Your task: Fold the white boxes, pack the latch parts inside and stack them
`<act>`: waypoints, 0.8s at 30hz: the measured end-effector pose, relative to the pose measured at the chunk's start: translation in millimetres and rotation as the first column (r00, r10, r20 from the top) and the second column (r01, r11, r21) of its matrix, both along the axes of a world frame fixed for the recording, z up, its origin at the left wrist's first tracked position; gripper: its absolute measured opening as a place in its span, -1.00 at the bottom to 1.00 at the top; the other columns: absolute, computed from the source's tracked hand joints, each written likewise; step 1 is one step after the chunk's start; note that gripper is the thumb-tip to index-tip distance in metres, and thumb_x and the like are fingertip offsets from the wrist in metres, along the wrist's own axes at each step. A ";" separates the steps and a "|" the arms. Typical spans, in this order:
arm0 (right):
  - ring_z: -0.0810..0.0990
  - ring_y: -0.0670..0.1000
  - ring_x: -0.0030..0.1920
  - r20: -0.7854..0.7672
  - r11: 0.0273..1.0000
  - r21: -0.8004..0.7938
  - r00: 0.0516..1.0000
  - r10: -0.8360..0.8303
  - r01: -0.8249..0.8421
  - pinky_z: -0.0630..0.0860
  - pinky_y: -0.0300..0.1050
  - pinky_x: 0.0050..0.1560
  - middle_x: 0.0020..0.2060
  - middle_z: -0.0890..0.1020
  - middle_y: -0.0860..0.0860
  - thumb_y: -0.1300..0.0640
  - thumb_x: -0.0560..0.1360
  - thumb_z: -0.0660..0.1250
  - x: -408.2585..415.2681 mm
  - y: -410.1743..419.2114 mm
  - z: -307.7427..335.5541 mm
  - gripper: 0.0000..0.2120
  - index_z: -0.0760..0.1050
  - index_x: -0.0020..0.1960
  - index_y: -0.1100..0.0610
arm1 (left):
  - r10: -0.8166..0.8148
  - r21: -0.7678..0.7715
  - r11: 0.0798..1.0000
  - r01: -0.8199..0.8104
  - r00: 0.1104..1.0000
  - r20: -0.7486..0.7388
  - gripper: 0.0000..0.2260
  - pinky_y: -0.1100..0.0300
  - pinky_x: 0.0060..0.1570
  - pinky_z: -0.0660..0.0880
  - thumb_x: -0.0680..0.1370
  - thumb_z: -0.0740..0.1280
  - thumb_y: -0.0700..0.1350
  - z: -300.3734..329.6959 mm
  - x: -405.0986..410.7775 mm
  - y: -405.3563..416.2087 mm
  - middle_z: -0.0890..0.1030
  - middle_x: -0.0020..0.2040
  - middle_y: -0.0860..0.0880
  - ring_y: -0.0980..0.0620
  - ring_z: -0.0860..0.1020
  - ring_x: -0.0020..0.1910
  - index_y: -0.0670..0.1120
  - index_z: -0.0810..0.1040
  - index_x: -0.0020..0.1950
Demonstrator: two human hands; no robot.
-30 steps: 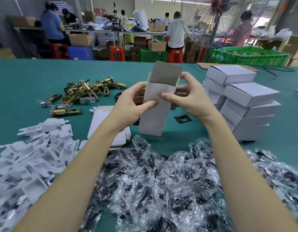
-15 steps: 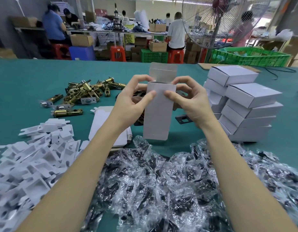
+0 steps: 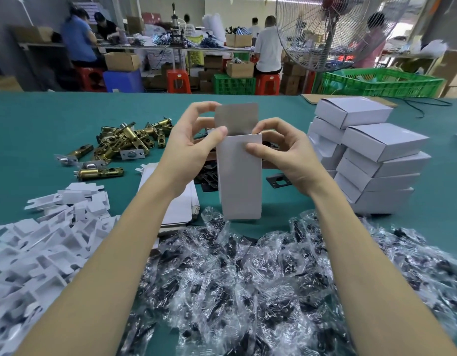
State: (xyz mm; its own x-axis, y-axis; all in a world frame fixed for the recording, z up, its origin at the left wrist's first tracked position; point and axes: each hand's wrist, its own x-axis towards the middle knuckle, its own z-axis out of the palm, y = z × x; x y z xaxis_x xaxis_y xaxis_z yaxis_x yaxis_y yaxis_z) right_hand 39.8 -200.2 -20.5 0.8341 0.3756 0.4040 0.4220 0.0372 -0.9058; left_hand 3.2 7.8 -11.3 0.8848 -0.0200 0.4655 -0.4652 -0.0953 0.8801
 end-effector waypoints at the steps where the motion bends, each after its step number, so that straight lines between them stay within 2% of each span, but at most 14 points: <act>1: 0.70 0.02 -0.04 -0.001 1.000 -0.010 1.000 -0.005 0.005 0.70 0.09 -0.06 -0.05 0.73 0.01 0.22 0.53 0.50 0.8 0.6 -1.0 -0.83 0.54 0.03 0.06 | -0.012 0.002 1.000 0.012 1.000 -0.002 -0.83 0.11 -0.10 0.65 0.66 0.33 -0.23 0.1 -0.5 0.9 0.66 0.07 -0.02 0.02 0.68 -0.05 0.02 0.49 0.17; 5: 0.70 0.03 -0.05 -0.014 0.999 -0.031 1.000 0.012 -0.012 0.68 0.00 -0.08 -0.06 0.74 0.02 0.22 0.53 0.50 2.4 1.4 -1.7 -0.83 0.57 0.04 0.03 | -0.035 0.043 0.998 0.036 0.999 -0.021 -0.86 0.09 0.00 0.63 0.66 0.33 -0.19 0.7 -1.1 1.9 0.70 0.16 0.01 0.01 0.68 0.11 0.01 0.47 -0.05; 8: 0.70 0.02 -0.06 -0.013 0.998 -0.053 1.000 0.017 -0.018 0.67 -0.02 -0.07 -0.04 0.74 0.02 0.20 0.52 0.51 2.3 1.7 -0.1 -0.82 0.57 0.05 0.01 | -0.037 0.003 0.999 0.037 0.998 -0.057 -0.84 0.16 -0.10 0.60 0.60 0.38 0.04 4.8 -1.2 2.4 0.71 0.05 -0.04 0.05 0.66 -0.04 0.07 0.47 -0.14; 9: 0.69 0.01 -0.08 -0.013 0.998 -0.061 1.000 0.021 -0.022 0.66 -0.05 -0.09 -0.04 0.74 0.00 0.18 0.52 0.51 1.9 2.3 0.9 -0.82 0.57 0.05 0.01 | -0.015 -0.006 1.000 0.015 0.998 -0.053 -0.84 0.20 -0.16 0.58 0.60 0.38 0.06 5.5 -1.1 2.6 0.70 -0.01 -0.01 0.08 0.64 -0.10 0.07 0.48 -0.14; 12: 0.67 -0.01 -0.09 -0.012 0.997 -0.075 0.999 0.035 -0.036 0.62 -0.04 -0.12 -0.04 0.74 0.00 0.12 0.49 0.52 0.7 3.6 4.4 -0.82 0.59 0.04 -0.02 | 0.040 -0.045 0.998 -0.043 0.997 -0.060 -0.90 0.28 -0.27 0.53 0.63 0.37 -0.06 6.2 -1.4 4.2 0.69 -0.09 0.10 0.12 0.62 -0.20 0.09 0.60 -0.09; 16: 0.68 0.01 -0.07 -0.008 0.997 -0.075 1.000 0.030 -0.031 0.59 0.07 -0.05 -0.04 0.74 0.00 0.12 0.49 0.51 0.2 2.5 5.6 -0.83 0.59 0.05 -0.03 | -0.058 -0.111 0.993 0.038 0.980 -0.189 -0.91 0.12 -0.10 0.60 0.56 0.40 -0.02 10.3 -3.3 6.6 0.70 -0.02 0.00 0.00 0.65 -0.08 0.06 0.72 -0.06; 19: 0.68 0.00 -0.06 -0.001 0.995 -0.094 1.000 0.017 -0.017 0.59 0.10 -0.03 -0.04 0.74 0.00 0.13 0.51 0.50 0.0 0.9 5.8 -0.82 0.59 0.07 0.00 | -0.081 -0.109 0.992 0.059 0.973 -0.217 -0.94 0.13 -0.10 0.59 0.55 0.46 -0.01 11.0 -3.8 4.9 0.71 -0.04 -0.02 0.01 0.66 -0.08 0.03 0.70 -0.04; 24: 0.65 -0.02 -0.09 -0.018 0.995 -0.100 1.000 0.002 -0.004 0.55 0.04 -0.06 -0.07 0.72 -0.01 0.07 0.48 0.50 -2.5 2.4 6.1 -0.81 0.59 0.07 -0.01 | -0.073 -0.145 0.989 0.039 0.969 -0.236 -0.98 0.17 -0.16 0.61 0.56 0.44 -0.14 11.0 -2.8 4.6 0.71 -0.14 0.03 0.04 0.65 -0.19 -0.03 0.66 -0.05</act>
